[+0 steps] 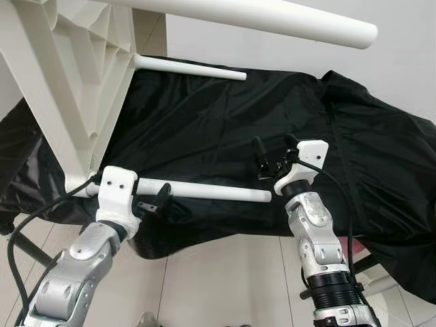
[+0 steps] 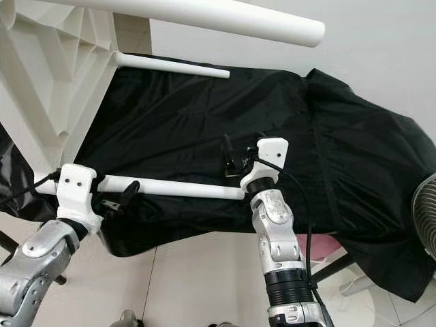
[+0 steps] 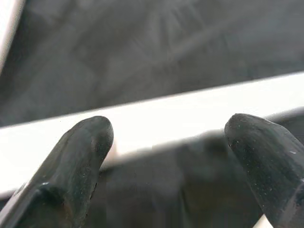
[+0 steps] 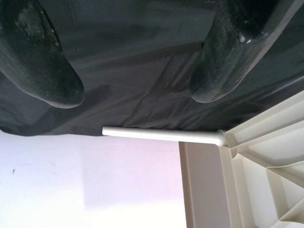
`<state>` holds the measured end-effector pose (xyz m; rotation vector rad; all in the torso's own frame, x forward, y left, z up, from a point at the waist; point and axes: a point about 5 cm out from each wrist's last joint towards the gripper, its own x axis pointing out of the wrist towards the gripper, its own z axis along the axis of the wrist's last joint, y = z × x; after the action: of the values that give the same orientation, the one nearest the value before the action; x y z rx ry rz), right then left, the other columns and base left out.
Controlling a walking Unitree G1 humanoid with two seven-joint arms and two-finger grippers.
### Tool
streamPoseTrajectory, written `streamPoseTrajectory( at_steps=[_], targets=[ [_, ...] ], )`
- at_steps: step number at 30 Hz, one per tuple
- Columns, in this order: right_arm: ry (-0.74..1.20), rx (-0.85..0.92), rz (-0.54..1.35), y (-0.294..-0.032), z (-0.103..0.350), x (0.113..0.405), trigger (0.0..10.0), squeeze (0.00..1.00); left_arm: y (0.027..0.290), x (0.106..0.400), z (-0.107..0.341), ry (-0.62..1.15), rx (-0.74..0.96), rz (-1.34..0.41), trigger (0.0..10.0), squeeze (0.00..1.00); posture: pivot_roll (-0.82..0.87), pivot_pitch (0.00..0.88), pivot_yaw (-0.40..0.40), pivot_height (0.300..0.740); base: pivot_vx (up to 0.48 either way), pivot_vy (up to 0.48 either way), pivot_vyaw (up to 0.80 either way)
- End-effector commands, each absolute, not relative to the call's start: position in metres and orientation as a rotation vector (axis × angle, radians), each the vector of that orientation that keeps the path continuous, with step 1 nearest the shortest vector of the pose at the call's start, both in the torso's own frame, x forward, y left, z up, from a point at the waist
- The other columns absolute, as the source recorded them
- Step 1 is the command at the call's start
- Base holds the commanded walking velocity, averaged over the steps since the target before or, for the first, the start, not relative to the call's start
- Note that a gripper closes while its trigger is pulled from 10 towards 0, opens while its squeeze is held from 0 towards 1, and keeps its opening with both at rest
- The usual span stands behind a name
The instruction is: Building children table
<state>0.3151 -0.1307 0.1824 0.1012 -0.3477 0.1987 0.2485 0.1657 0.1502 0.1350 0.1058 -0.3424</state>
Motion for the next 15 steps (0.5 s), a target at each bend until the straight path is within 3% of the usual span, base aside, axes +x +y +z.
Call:
streamPoseTrajectory(
  at_steps=[1,9,15],
  targets=[
    [-0.338,0.100,0.195,-0.131,0.180,0.316,10.0,0.15,0.154,0.240,0.144,0.146,0.149,-0.583,10.0,0.00,0.16,0.076,-0.067,0.740,0.000,0.000,0.00],
    [-0.342,0.105,0.197,-0.129,0.181,0.317,10.0,0.14,0.176,0.256,0.159,0.090,0.150,-0.455,10.0,0.00,0.16,0.073,-0.063,0.740,0.000,0.000,0.00],
    [-0.381,0.066,0.212,-0.128,0.189,0.315,10.0,0.11,0.185,0.264,0.172,0.040,-0.001,-0.350,10.0,0.00,0.16,0.076,-0.057,0.740,0.000,0.000,0.00]
  ],
)
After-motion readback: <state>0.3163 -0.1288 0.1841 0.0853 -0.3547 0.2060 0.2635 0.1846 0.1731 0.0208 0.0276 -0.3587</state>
